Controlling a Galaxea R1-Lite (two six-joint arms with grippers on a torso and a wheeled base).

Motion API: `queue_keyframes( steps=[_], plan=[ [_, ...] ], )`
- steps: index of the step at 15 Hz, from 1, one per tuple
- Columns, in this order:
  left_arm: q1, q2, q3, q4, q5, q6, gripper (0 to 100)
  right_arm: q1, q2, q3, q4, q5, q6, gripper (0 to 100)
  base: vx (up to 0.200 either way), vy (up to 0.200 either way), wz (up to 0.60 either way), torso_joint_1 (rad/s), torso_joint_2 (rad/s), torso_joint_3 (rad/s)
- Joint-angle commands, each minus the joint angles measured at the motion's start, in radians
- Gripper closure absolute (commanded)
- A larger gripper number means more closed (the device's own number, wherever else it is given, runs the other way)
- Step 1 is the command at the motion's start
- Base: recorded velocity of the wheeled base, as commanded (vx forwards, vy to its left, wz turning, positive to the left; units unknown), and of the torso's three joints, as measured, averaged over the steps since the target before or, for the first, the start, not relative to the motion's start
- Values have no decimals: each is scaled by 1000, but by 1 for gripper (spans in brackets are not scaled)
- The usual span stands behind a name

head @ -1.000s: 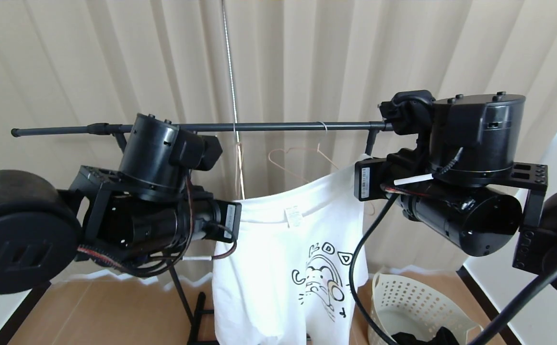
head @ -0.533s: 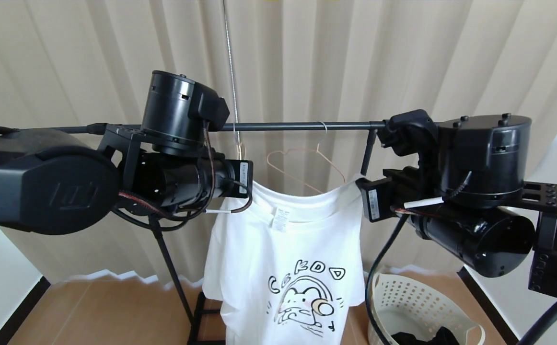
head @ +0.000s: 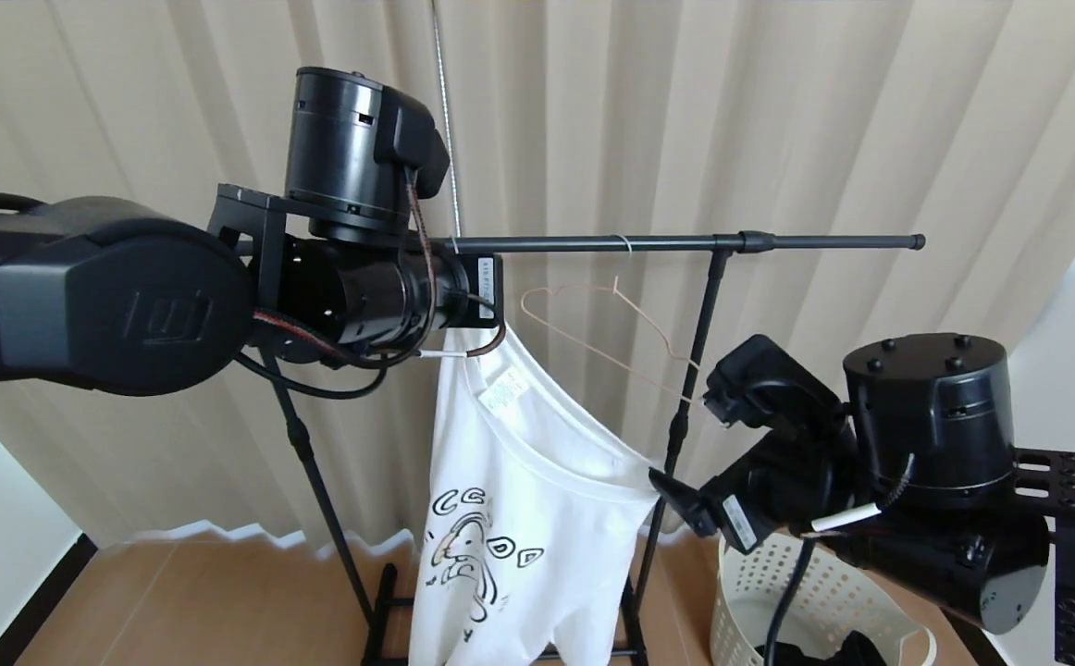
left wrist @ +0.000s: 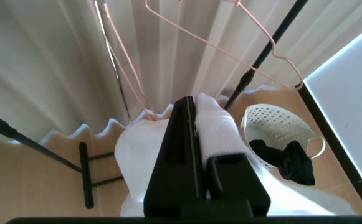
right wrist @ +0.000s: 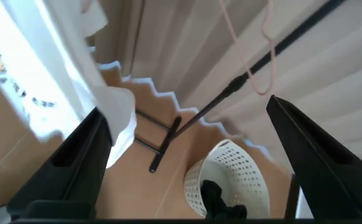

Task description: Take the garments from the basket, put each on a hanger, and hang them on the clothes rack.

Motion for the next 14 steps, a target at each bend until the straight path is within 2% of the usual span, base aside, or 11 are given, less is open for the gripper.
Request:
queue_keyframes(
  steps=[1,3,5,7,8,10,12,13,14],
  plan=[
    [-20,19,-26,0,2,2,100,5,-35,42,0,53,-9,0,0,0,0,0,0,0],
    [-39,23,-32,-1,21,5,100,6,-77,71,-1,182,-21,0,0,0,0,0,0,0],
    [-55,28,-24,-1,36,8,100,12,-86,73,-15,255,-18,0,0,0,0,0,0,0],
    [-71,26,-17,-1,38,8,100,55,-64,70,-130,257,15,0,0,0,0,0,0,0],
    [-78,25,-12,-1,39,8,100,67,-35,68,-207,252,74,0,0,0,0,0,0,0],
    [-97,23,-9,-1,56,9,100,98,25,60,-314,237,137,0,0,0,0,0,0,0],
    [-111,23,-9,-1,68,9,100,118,55,45,-372,214,161,0,0,0,0,0,0,0],
    [-114,23,-9,-1,68,9,100,127,61,27,-379,205,195,0,0,0,0,0,0,0],
    [-118,23,-7,-1,78,9,100,141,63,-12,-369,162,250,0,0,0,0,0,0,0]
  ],
)
